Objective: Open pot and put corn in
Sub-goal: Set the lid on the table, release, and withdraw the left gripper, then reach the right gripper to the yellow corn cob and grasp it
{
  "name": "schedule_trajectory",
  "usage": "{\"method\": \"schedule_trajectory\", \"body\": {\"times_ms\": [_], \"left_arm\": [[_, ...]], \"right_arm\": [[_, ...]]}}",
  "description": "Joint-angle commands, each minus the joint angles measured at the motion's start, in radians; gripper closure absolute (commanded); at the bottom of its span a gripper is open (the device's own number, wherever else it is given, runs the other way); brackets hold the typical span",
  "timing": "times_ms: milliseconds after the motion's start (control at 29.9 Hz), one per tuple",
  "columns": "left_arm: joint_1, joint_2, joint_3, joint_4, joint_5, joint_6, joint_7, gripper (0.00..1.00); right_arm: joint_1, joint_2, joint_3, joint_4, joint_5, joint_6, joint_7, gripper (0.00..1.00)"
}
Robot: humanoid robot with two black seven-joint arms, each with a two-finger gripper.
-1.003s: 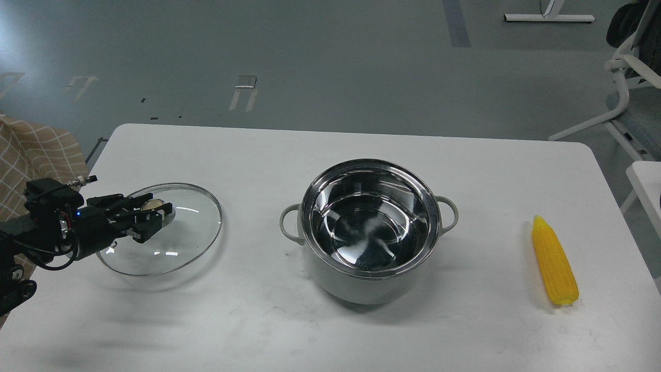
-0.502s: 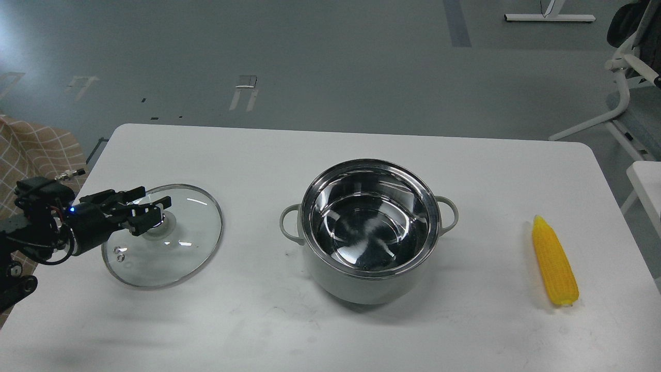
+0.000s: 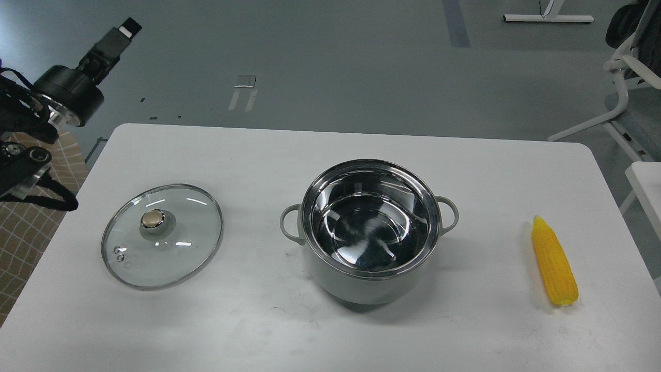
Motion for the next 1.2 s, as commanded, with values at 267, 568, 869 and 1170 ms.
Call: {"method": "schedule_trajectory", "body": {"times_ms": [267,568,869,1170], "left_arm": [[-0.207,-0.21,-0.217,0.308,-0.401,-0.281,0.071,0.04],[-0.292,-0.311,-0.241,0.473,-0.438,-0.456,0.122,0.04],[-0.291,-0.35,-0.243,0.471,-0.439,-0.461,0.122,0.03],[-0.289,-0.348,-0.243,0.468,-0.441,-0.453,0.124,0.03]], "right_arm": [[-0.125,-0.003,-0.177,0.205,-0.56,0.0,0.002,0.0],[-0.152,0.086,-0.306,0.196,-0.755,0.0,-0.001,0.03],[-0.267,0.16,-0.345,0.193,-0.868,0.0,-0.037,0.23],[-0.291,0.157,-0.346,0.191,-0.871,0.0,-0.062,0.29]]}}
